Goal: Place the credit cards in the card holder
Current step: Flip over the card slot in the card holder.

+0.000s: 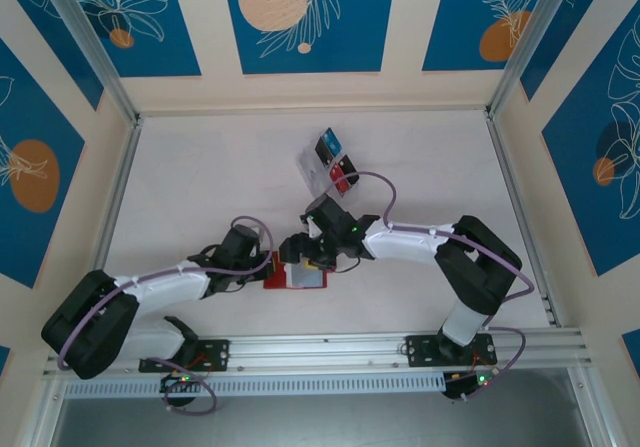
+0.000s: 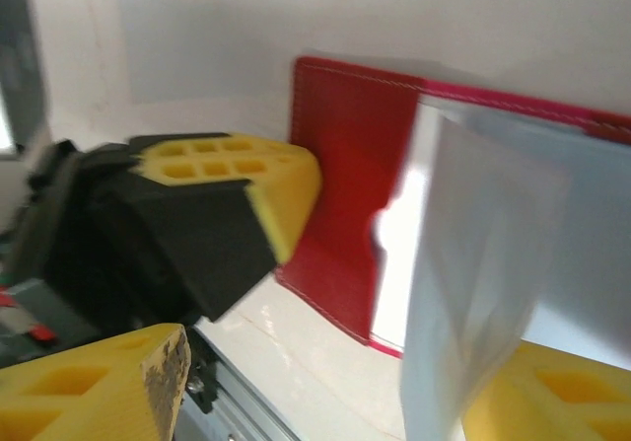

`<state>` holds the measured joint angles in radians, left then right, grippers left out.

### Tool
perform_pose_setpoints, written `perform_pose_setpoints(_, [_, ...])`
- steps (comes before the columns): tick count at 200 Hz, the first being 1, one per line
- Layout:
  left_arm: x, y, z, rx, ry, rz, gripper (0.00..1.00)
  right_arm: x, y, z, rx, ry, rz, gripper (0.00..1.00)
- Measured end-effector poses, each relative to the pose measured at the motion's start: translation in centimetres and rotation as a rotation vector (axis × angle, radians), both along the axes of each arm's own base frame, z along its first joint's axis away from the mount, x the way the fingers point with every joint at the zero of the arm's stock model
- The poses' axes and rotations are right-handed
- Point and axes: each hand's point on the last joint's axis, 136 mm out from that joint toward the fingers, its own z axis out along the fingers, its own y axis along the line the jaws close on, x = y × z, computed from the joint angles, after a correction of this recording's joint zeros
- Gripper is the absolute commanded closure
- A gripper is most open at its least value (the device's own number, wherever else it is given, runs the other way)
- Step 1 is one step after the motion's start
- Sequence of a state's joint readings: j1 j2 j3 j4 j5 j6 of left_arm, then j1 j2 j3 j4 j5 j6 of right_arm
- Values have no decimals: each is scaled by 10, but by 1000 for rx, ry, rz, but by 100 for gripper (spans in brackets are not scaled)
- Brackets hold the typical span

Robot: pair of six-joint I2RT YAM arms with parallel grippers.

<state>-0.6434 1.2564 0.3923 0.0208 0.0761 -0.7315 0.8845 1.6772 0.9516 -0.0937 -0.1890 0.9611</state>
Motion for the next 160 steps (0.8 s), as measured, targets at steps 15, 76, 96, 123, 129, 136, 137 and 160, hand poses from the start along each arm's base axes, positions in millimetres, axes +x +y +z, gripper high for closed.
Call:
perform_pose_setpoints(15, [-2,1,1,0,3,-1,100,4,6,9,28,-18,7,27])
perform_pose_setpoints(76, [-15,25,21,26,-7,72,74,14,31,9,78,-17,43,26])
perform_pose_setpoints(96, [-19,28,32,7,-25,81,70,13,32,-2,66,4,50,26])
perform_pose_setpoints(123, [-26,36,43,-2,-45,92,60,11,36,-9,58,21,62,25])
perform_pose_setpoints(129, [-28,37,45,-3,-50,89,58,12,39,-9,60,21,65,25])
perform_pose_setpoints(136, [-29,38,47,-4,-55,86,56,12,41,-8,62,20,68,25])
perform_pose_setpoints(137, [-29,38,47,-6,-55,88,56,12,42,-8,63,21,69,25])
perform_pose_setpoints(160, [-31,39,43,13,-41,71,51,15,46,-5,72,17,73,24])
